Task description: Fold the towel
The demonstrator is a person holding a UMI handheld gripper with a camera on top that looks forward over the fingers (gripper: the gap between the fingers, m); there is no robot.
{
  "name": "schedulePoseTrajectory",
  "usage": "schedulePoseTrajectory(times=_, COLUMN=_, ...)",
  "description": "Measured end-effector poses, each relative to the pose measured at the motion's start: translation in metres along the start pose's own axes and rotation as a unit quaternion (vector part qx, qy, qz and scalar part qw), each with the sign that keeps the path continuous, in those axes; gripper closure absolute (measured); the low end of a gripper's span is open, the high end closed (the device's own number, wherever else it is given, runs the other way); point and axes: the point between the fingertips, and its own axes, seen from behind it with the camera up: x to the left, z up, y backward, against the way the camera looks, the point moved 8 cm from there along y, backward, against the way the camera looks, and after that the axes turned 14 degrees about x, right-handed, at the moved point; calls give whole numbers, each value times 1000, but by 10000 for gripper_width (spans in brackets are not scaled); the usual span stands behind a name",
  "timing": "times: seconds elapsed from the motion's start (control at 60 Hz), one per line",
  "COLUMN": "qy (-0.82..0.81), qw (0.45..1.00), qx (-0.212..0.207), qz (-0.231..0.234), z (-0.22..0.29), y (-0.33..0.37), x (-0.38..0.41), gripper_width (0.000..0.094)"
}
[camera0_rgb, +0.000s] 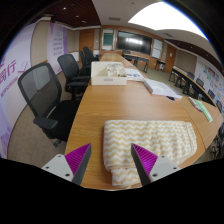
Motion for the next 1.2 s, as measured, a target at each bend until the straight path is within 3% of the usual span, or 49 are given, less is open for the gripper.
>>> schedulePoseTrajectory(times=0.133, qy=12, qw=999, qx=21, qz=-26, z=-1, y=-31, x=-1, gripper_width=334)
schedulePoseTrajectory(times=0.183, qy=14, qw=999, qx=11, qz=-32, z=3, y=-33, x=-2, gripper_width=412)
schedulePoseTrajectory(times=0.233, qy=26, qw=999, qx=13, qz=-42, z=4, y=-34, x=-4, gripper_width=548)
schedulePoseTrajectory(times=0.3, qy=29, qw=998, qx=7, qz=-53, z=8, y=-37, x=-12, gripper_width=810)
schedulePoseTrajectory(times=0.45, qy=27, qw=999, qx=12, qz=-30, z=10, y=-33, x=-15, gripper_width=893)
schedulePoseTrajectory(times=0.533, qy=26, qw=1000, qx=11, qz=2, z=18, y=-22, x=-3, gripper_width=898)
schedulePoseTrajectory(times=0.767, qy=-18, qw=983, qx=-54, qz=174, z=85, y=74, x=24, gripper_width=899)
schedulePoseTrajectory(times=0.867, qy=-49, qw=982, qx=-63, qz=172, z=99, y=80, x=-12, gripper_width=898)
schedulePoseTrajectory(times=1.0, qy=-86, qw=990, qx=-23, qz=110, z=78, y=35, x=-92, gripper_width=880)
schedulePoseTrajectory(times=1.083, qy=-110, qw=991, qx=5, qz=73, z=63, y=9, x=-132, gripper_width=726)
schedulePoseTrajectory(times=1.2, qy=-107, qw=994, qx=24, qz=23, z=45, y=-9, x=-185, gripper_width=302)
